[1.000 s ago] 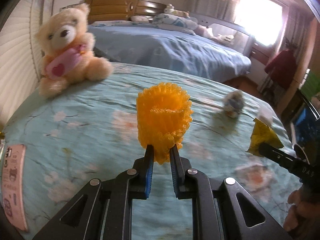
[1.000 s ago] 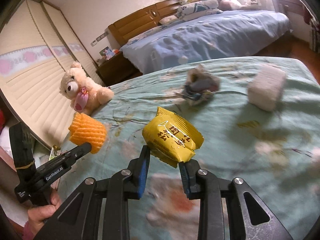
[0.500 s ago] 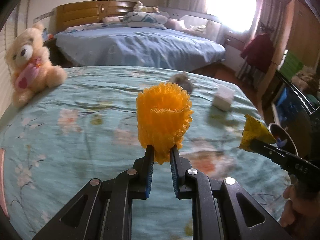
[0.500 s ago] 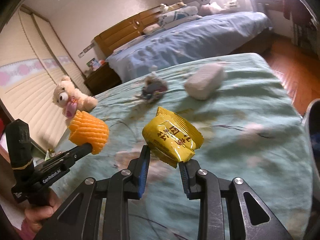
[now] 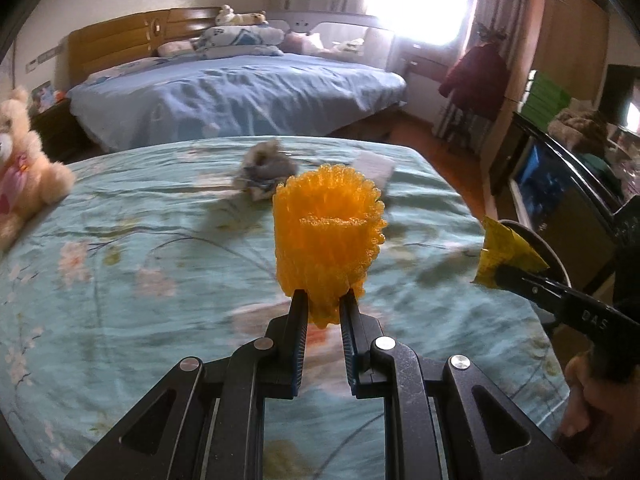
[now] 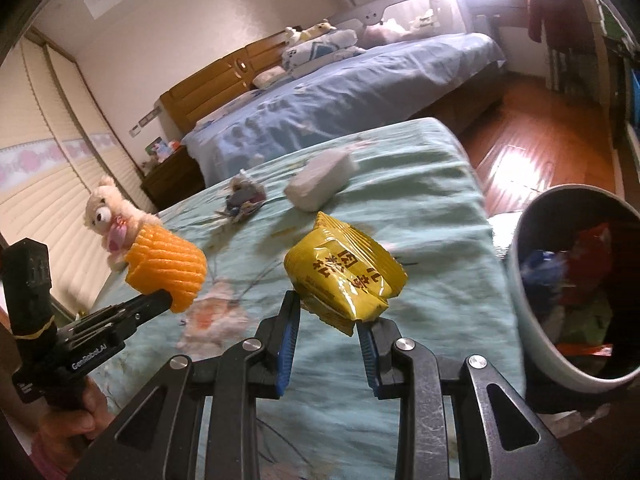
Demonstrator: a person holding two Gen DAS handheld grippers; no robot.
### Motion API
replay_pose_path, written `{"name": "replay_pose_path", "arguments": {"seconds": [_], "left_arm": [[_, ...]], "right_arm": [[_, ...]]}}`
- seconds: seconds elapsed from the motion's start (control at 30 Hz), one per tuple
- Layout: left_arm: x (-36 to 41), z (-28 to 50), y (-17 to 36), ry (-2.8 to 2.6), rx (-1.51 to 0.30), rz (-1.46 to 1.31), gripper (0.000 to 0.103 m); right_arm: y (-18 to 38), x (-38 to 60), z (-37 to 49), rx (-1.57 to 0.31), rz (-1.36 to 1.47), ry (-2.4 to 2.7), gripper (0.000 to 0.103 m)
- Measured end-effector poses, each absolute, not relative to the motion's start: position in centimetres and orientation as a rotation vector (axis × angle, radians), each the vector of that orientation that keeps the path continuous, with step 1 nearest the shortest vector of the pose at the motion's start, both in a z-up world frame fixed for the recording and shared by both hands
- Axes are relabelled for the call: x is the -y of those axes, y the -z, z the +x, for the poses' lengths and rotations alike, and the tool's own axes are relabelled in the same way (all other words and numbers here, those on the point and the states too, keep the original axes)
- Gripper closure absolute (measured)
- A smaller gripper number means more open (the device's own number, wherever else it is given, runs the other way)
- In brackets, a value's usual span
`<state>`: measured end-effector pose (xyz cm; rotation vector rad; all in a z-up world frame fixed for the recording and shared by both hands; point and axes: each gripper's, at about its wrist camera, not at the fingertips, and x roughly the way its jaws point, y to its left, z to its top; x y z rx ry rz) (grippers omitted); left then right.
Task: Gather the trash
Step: 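Carry the orange sleeve and yellow snack bag over the black bin with both tools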
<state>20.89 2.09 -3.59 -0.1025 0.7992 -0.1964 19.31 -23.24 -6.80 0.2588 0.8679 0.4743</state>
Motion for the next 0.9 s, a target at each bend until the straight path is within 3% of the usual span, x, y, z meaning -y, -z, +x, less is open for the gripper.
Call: {"name": "replay_pose_path", "arguments": {"seconds": [0.9], "left_arm": [[9.1, 23.5, 4.0, 0.377, -0.83, 0.007, 0.088]], "right_arm": [[6.4, 33.3, 18.1, -0.839, 0.334, -0.291, 0.074]]}}
